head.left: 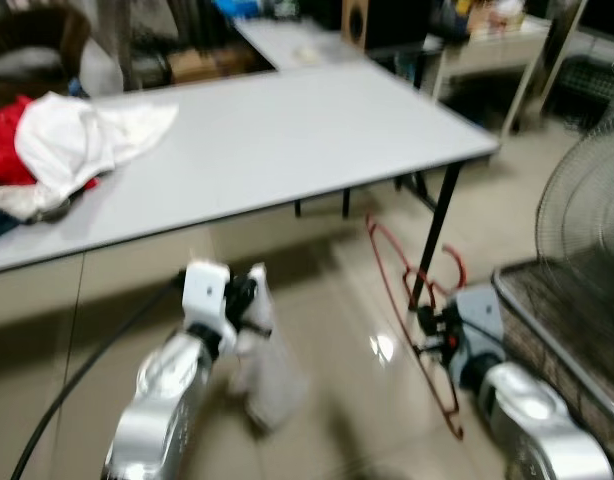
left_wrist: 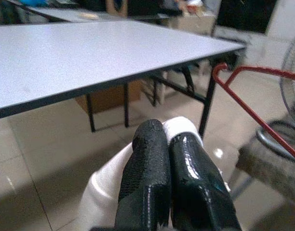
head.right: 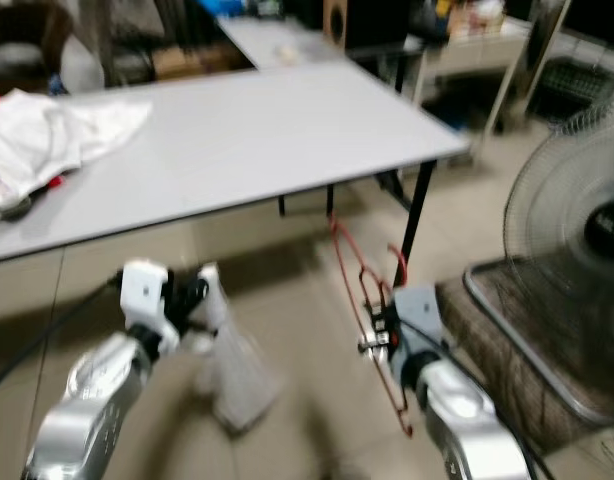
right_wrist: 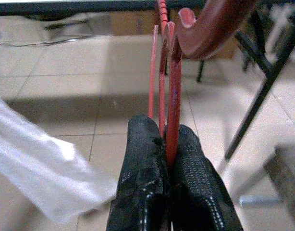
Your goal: Hang hanger
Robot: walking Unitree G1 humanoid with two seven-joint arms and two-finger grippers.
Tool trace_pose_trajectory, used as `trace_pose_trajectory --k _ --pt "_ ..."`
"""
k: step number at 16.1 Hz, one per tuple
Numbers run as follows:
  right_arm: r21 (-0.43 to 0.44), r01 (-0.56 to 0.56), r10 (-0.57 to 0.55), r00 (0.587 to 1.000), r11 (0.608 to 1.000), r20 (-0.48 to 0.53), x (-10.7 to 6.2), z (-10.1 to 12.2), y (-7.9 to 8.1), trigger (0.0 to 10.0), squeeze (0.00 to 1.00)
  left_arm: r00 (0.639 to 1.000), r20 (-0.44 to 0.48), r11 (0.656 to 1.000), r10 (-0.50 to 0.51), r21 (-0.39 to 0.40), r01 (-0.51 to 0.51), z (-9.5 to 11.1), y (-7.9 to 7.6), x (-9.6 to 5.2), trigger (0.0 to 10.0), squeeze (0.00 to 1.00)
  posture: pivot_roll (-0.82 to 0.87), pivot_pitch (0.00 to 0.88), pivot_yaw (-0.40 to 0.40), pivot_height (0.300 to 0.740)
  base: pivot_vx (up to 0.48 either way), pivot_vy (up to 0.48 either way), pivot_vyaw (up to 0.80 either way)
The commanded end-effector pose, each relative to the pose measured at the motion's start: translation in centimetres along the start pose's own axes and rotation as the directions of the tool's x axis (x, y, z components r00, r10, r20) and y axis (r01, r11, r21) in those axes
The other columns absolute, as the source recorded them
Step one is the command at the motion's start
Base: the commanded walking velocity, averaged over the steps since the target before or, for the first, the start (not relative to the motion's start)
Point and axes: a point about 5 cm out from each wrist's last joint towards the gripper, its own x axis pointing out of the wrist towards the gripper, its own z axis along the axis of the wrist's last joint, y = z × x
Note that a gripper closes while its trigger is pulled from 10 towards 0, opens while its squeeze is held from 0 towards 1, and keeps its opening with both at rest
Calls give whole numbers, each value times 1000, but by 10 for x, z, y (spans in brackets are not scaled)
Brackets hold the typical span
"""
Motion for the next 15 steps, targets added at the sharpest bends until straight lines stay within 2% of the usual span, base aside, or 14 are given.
trace_pose_trajectory --k 1,6,8,11,12,14,15 --pt "-9 -15 15 1000 1000 13 -1 5 2 10000 0 1000 17 1000 -6 -1 6 5 1 1 10000 0 -91 0 62 740 0 0 0" --pt "-44 -22 23 999 999 42 1 14 6 10000 0 999 31 1000 5 -12 -4 10 3 3 10000 0 -92 0 54 740 215 0 0" --pt "-64 -28 33 996 998 77 2 25 5 10000 0 999 53 1000 -7 -14 8 18 2 7 10000 0 -93 0 49 740 317 0 0" --pt "-66 -14 22 992 998 126 2 39 1 10000 0 997 82 1000 -6 -12 7 33 4 16 10000 0 -94 0 51 740 352 0 -800" --pt "-65 -7 17 988 998 157 2 47 -3 10000 0 994 104 1000 -22 -1 22 45 3 22 10000 0 -94 0 47 740 356 0 -769" --pt "-61 6 6 980 998 197 2 58 -7 10000 0 992 126 1000 -28 12 27 56 3 29 10000 0 -94 0 47 740 366 0 0" --pt "-21 32 -26 970 999 241 2 70 -13 10000 0 988 151 999 -43 18 40 68 2 37 10000 0 -96 0 52 740 382 0 0"
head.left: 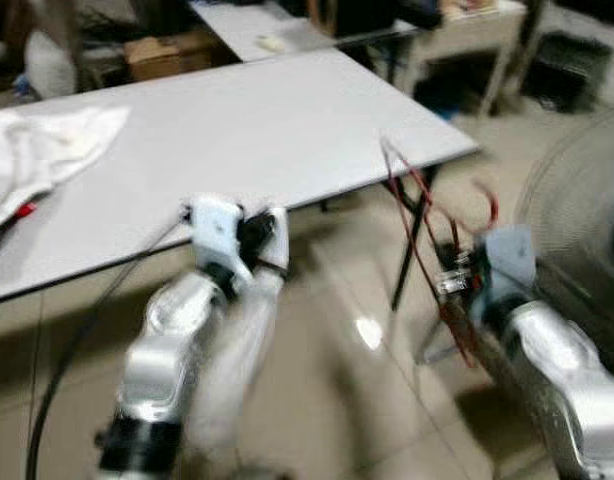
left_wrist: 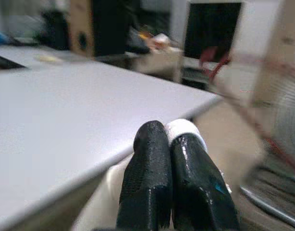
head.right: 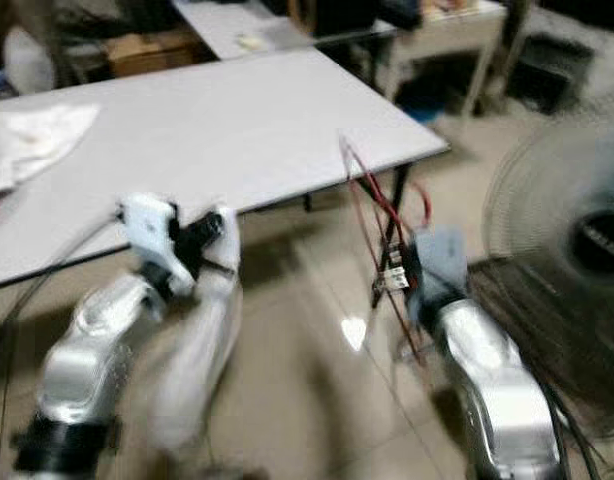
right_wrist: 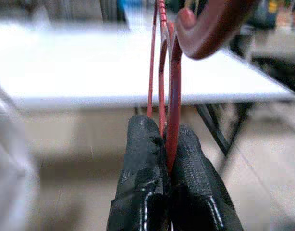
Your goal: Hang hanger
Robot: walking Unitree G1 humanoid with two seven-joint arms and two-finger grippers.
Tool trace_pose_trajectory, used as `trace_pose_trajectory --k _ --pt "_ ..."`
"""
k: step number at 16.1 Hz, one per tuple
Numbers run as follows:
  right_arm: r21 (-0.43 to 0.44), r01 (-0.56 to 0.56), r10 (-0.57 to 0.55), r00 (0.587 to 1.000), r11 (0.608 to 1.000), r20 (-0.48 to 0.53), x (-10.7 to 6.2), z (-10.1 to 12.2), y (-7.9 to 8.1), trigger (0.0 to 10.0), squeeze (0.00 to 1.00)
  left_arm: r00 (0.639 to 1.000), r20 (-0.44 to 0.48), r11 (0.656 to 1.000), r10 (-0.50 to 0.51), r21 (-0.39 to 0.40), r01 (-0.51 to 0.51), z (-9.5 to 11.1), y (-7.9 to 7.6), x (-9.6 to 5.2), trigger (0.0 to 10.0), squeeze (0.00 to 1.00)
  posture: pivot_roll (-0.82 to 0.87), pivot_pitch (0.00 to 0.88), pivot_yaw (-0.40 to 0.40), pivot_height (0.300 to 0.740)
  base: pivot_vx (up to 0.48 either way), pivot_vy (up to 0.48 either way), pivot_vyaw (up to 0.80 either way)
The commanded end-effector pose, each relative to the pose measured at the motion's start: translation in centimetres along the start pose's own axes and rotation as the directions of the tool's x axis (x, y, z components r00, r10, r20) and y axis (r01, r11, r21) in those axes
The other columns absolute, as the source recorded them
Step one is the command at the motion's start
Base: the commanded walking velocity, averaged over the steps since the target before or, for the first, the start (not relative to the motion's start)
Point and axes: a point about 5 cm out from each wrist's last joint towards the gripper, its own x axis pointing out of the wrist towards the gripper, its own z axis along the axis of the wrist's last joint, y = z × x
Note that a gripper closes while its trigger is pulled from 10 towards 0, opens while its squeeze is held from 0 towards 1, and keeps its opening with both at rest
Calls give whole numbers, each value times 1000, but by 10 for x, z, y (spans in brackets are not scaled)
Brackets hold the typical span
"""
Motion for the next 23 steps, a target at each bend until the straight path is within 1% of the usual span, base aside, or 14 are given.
trace_pose_trajectory --k 1,3,4,7,9,12,14,15,17,18,20,21,22,23 --pt "5 59 -59 998 998 2 -7 2 -13 10000 0 999 23 1000 -25 -8 26 10 -5 11 10000 0 -97 0 55 740 379 0 0" --pt "-4 83 -83 995 997 49 -3 15 -16 10000 0 998 51 1000 -21 -3 22 24 -4 23 10000 0 -99 0 61 740 384 0 0" --pt "-45 85 -81 994 995 76 -3 20 -15 10000 0 997 74 1000 -12 -12 13 32 -1 28 10000 0 -100 0 62 740 379 0 0" --pt "-2 26 -26 998 1000 58 -4 19 -9 10000 0 996 89 1000 -24 -4 24 42 1 36 10000 0 -102 0 66 740 384 0 0" --pt "4 34 -34 999 999 39 -5 16 -9 10000 0 996 85 1000 -18 -5 19 43 4 38 10000 0 -111 0 68 740 403 0 0" --pt "-5 46 -46 998 999 29 -6 15 -13 10000 0 997 83 1000 -10 -4 10 42 8 37 10000 0 -112 0 61 740 419 0 731" --pt "-39 4 -3 1000 999 24 -7 16 -13 10000 0 997 75 1000 -1 -9 2 38 11 37 10000 0 -110 0 37 740 420 0 0" --pt "-70 -71 72 997 995 8 -8 16 -10 10000 0 998 65 1000 13 -11 -12 34 14 35 10000 0 -110 0 16 740 420 0 0" --pt "-116 -222 220 975 968 -29 -14 17 -7 10000 0 998 55 999 33 -6 -33 30 19 35 10000 0 -111 0 -13 740 422 0 0" --pt "-116 -257 255 966 959 -33 -15 19 -8 10000 0 998 53 999 37 -3 -37 29 21 36 10000 0 -111 0 -20 740 420 0 0" --pt "-134 -385 383 923 913 -46 -24 29 -15 10000 0 998 46 999 39 22 -40 33 25 40 10000 0 -110 0 -28 740 420 0 0" --pt "-138 -443 439 897 886 -61 -30 33 -20 10000 0 999 44 999 27 35 -28 37 25 45 10000 0 -103 0 -34 740 420 0 0" --pt "-147 -545 535 838 826 -106 -46 39 -31 10000 0 999 48 998 -11 60 8 47 24 56 10000 0 -97 0 -32 740 416 0 0" --pt "-144 -602 583 798 786 -153 -59 42 -41 10000 0 998 49 996 -36 84 32 56 22 65 10000 0 -97 0 -27 740 412 0 0"
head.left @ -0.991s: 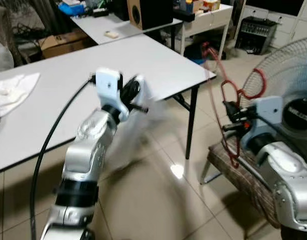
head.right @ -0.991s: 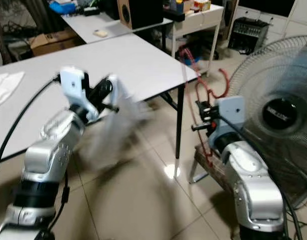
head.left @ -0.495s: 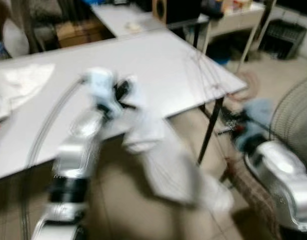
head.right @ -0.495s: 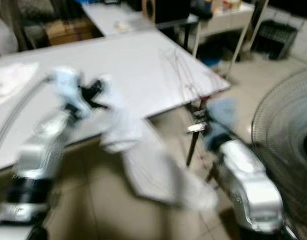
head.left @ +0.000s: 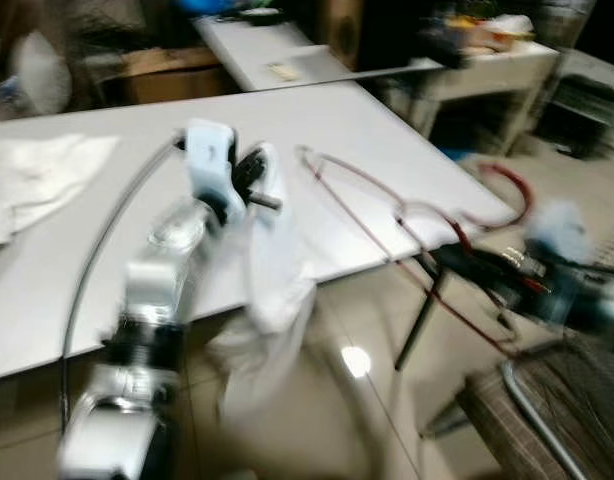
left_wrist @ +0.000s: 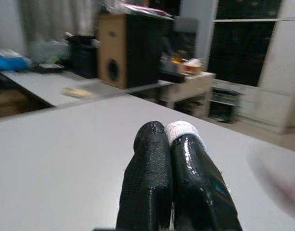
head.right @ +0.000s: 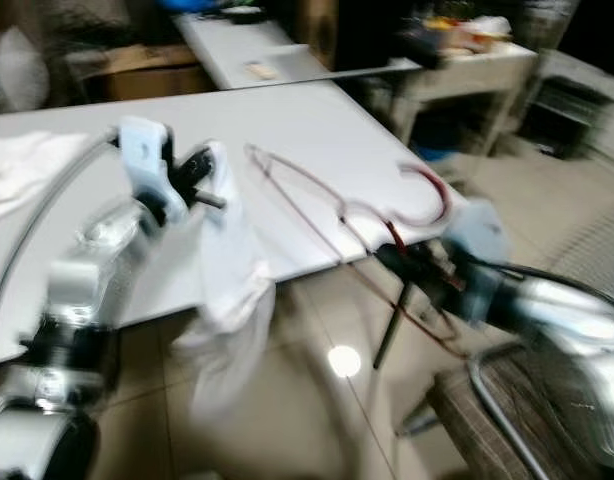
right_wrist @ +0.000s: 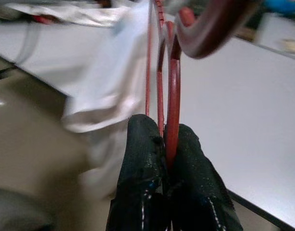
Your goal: Hang hanger
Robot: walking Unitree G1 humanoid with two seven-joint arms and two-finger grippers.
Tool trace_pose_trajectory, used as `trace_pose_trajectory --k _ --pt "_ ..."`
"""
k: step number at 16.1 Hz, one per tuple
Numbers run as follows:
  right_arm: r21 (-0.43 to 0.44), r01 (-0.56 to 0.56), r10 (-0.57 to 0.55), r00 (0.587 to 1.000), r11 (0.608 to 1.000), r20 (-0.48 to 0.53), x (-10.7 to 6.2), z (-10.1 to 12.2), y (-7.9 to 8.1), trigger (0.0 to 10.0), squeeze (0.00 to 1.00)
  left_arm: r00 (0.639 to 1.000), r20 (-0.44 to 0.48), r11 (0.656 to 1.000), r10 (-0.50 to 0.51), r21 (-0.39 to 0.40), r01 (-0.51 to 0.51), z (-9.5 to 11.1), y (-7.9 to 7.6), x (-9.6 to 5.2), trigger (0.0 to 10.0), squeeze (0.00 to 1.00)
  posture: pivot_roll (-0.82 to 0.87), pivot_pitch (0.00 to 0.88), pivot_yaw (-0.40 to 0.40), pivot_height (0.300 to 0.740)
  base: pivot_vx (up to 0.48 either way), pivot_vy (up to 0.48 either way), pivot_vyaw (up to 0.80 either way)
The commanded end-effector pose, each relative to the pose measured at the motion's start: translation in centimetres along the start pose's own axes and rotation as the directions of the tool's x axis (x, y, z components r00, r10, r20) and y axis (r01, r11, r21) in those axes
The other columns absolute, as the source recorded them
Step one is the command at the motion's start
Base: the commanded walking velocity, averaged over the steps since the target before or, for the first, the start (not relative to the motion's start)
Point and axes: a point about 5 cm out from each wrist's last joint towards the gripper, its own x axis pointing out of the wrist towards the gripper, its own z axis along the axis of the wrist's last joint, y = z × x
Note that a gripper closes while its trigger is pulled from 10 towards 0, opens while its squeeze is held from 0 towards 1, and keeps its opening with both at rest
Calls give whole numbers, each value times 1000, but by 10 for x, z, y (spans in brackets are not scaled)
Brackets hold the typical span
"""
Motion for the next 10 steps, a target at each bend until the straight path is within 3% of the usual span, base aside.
trace_pose_trajectory --k 1,4,6,10 --pt "-12 -38 37 999 999 -5 -15 6 -1 10000 0 999 23 998 -40 38 39 11 -7 12 10000 0 -98 0 -16 740 412 0 0" --pt "-18 -77 76 997 997 -25 -36 13 1 10000 0 1000 -15 995 -4 104 6 21 8 23 10000 0 -99 0 14 740 411 0 0" --pt "-10 -160 159 987 987 -27 -42 17 8 10000 0 1000 6 994 7 108 -8 35 17 30 10000 0 -102 0 29 740 409 0 0" --pt "-49 -242 238 968 969 -75 -21 12 11 10000 0 996 79 991 -48 127 38 68 11 43 10000 0 -107 0 39 740 389 0 0"
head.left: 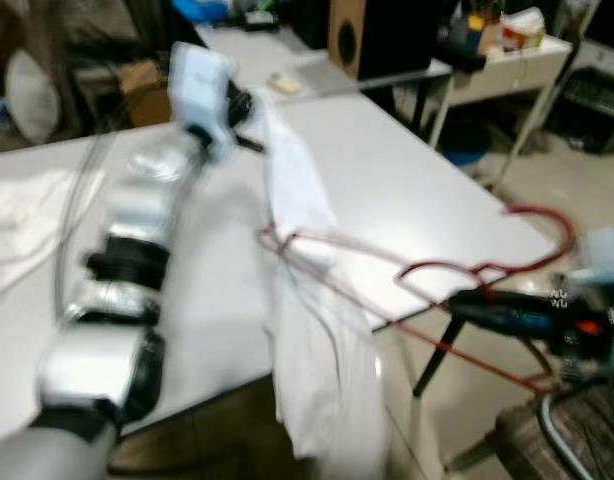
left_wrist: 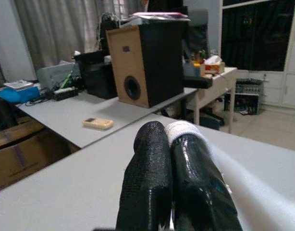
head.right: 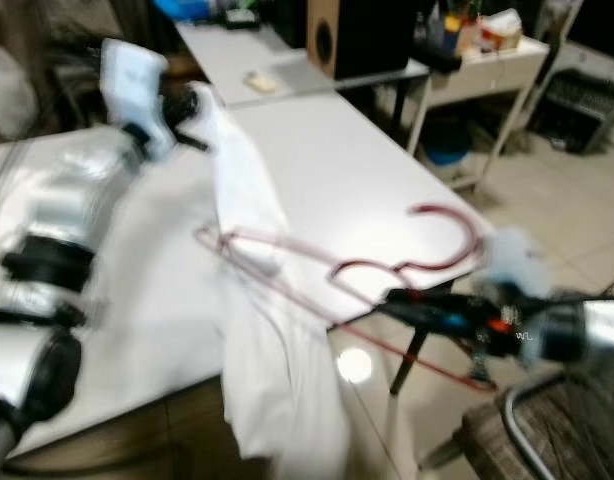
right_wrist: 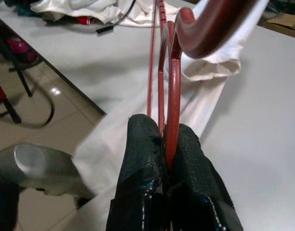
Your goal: Hang hanger
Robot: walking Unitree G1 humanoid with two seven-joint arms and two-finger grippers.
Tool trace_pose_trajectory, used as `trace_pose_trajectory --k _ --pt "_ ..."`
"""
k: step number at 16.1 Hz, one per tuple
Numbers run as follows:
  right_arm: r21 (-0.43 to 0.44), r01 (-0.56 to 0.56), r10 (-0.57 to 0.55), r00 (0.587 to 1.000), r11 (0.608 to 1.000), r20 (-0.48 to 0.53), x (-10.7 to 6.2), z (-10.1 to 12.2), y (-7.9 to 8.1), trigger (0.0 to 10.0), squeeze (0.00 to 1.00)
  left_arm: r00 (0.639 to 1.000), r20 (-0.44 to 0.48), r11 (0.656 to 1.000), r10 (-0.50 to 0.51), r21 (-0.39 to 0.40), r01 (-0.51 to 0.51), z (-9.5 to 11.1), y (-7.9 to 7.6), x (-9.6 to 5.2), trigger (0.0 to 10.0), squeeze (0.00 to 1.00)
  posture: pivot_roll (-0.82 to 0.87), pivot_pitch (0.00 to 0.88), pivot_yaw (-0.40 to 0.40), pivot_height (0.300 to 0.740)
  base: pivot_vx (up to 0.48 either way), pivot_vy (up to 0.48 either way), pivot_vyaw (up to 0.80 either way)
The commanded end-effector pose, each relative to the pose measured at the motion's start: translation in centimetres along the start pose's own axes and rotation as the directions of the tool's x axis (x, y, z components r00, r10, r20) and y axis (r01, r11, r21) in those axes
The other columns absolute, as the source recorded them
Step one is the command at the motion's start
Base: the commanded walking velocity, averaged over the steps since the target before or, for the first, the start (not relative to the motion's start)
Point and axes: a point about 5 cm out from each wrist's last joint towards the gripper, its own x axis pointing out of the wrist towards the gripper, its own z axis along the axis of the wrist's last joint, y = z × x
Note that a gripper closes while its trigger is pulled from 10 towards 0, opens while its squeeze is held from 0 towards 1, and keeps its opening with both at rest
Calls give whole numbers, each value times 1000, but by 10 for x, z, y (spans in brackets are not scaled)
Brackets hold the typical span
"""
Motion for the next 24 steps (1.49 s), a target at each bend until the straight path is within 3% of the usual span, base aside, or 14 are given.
trace_pose_trajectory --k 1,6,8,12,16,17,18,19,20,21,22,23,24 --pt "-31 10 -10 1000 999 -8 6 0 -7 10000 0 994 90 998 -61 -11 62 31 -13 11 10000 0 -109 0 46 740 0 0 0" --pt "-114 -95 91 995 989 -44 45 -2 -29 10000 0 968 136 978 -210 38 207 69 -24 4 10000 0 -94 0 35 740 0 0 0" --pt "-128 -105 97 993 986 -63 51 -3 -36 10000 0 958 146 969 -247 48 242 80 -27 -1 10000 0 -67 0 23 740 0 0 0" --pt "-214 -183 134 965 959 -223 71 -13 -68 10000 0 938 162 952 -305 53 301 103 -22 -23 10000 0 -47 0 20 740 0 0 0" --pt "-360 -77 -36 953 930 -299 91 -2 -112 10000 0 919 223 944 -326 36 327 127 -20 -38 10000 0 -35 0 9 740 0 0 0" --pt "-429 103 -214 952 897 -219 98 22 -139 10000 0 914 257 948 -314 28 318 138 -16 -43 10000 0 -32 0 5 740 0 0 0" --pt "-482 252 -350 928 839 -124 101 44 -154 10000 0 911 277 950 -306 26 311 144 -13 -46 10000 0 -32 0 3 740 0 0 0" --pt "-500 566 -598 793 655 116 94 95 -176 10000 0 901 323 954 -288 21 298 155 -8 -51 10000 0 -28 0 -2 740 0 0 0" --pt "-466 669 -652 723 579 229 85 119 -181 10000 0 899 343 958 -274 14 286 159 -6 -53 10000 0 -28 0 -2 740 0 0 0" --pt "-362 801 -686 597 477 417 65 161 -184 10000 0 892 375 963 -252 2 271 166 -3 -56 10000 0 -28 0 -2 740 0 0 0" --pt "-362 801 -686 597 477 417 65 161 -184 10000 0 892 375 963 -252 2 271 166 -3 -56 10000 0 -28 0 -2 740 0 0 0" --pt "-343 827 -674 562 445 480 58 175 -182 10000 0 892 380 965 -245 1 264 168 -2 -57 10000 0 -19 0 -14 740 0 0 0" --pt "-350 817 -639 577 458 508 59 180 -180 10000 0 891 382 963 -246 -5 269 168 -3 -60 10000 0 -21 0 -11 740 0 0 0"
